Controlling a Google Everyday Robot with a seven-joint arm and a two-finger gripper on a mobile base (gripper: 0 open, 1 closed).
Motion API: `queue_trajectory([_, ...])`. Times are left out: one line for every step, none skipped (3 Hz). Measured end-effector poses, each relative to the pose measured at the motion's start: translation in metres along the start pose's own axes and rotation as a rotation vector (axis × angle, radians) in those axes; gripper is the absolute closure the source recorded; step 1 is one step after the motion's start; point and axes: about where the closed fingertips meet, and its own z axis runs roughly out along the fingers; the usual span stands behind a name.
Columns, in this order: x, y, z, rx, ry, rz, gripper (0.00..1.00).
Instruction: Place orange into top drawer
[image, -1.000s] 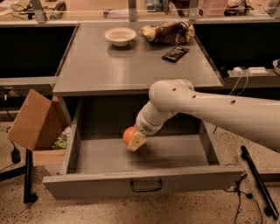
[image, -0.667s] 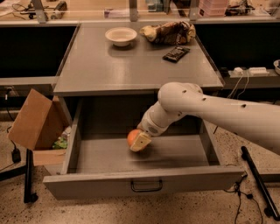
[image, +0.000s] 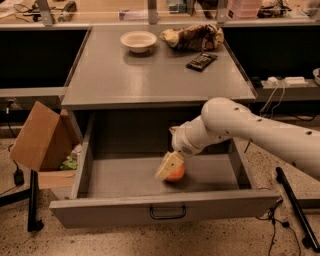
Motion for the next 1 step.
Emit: queue_trajectory([-0.0145, 0.0069, -0.0294, 0.015, -0.102, -0.076, 0.0])
